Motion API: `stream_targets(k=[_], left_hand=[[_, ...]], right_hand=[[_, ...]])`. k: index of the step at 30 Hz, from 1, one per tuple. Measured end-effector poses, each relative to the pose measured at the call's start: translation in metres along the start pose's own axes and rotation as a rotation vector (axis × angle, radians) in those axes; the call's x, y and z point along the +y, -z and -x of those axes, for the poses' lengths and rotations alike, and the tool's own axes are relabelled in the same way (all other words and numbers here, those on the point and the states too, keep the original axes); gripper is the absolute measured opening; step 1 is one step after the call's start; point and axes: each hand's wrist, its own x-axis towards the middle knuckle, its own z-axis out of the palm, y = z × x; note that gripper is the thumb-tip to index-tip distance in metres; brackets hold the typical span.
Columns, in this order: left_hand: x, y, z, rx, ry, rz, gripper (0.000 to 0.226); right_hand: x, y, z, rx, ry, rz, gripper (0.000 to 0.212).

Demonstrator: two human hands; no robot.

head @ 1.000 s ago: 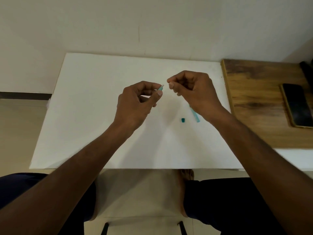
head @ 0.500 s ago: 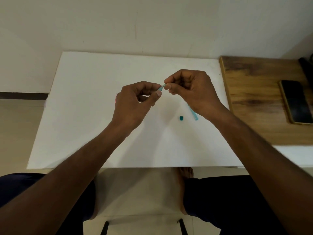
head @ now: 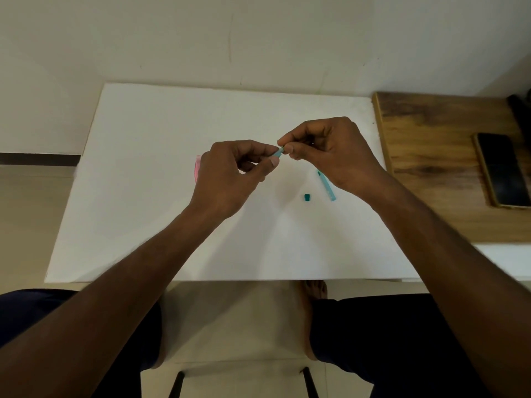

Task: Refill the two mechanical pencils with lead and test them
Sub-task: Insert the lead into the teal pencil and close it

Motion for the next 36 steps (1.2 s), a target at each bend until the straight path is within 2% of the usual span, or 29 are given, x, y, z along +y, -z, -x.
stream_targets(k=[12, 17, 21, 23, 25, 27, 28, 32, 36], left_hand=[[0.001, -0.003, 0.001, 0.013, -0.001, 0.014, 0.011], [0.002, -0.008, 0.002, 0.033, 0.083, 0.126, 0.013], [-0.001, -0.011, -0.003, 0.033, 0.186, 0.204, 0.017], [-0.006, -0.01, -0.007, 0.05, 0.28, 0.248, 0.018], [-0.011, -0.007, -0.012, 0.083, 0.357, 0.292, 0.017], [-0.014, -0.007, -0.015, 0.105, 0.375, 0.252, 0.016], [-0.015, -0.007, -0.017, 0.11, 0.361, 0.196, 0.015], [-0.02, -0.012, -0.019, 0.126, 0.305, 0.024, 0.015], [-0.026, -0.015, -0.02, 0.121, 0.291, -0.05, 0.021]], right_hand=[[-0.002, -0.002, 0.001, -0.032, -0.039, 0.008, 0.008], [-0.005, -0.008, 0.001, 0.01, -0.081, -0.074, 0.01], [-0.009, -0.007, -0.002, 0.058, -0.104, -0.108, 0.021], [-0.006, 0.001, -0.005, 0.121, -0.144, -0.047, 0.021], [0.002, 0.012, -0.005, 0.156, -0.164, 0.223, 0.013], [0.009, 0.02, 0.0, 0.087, -0.183, 0.526, 0.01], [0.012, 0.021, 0.002, 0.025, -0.215, 0.601, 0.01], [0.016, 0.016, 0.012, -0.2, -0.38, 0.638, 0.019], [0.012, 0.004, 0.016, -0.27, -0.411, 0.63, 0.025]])
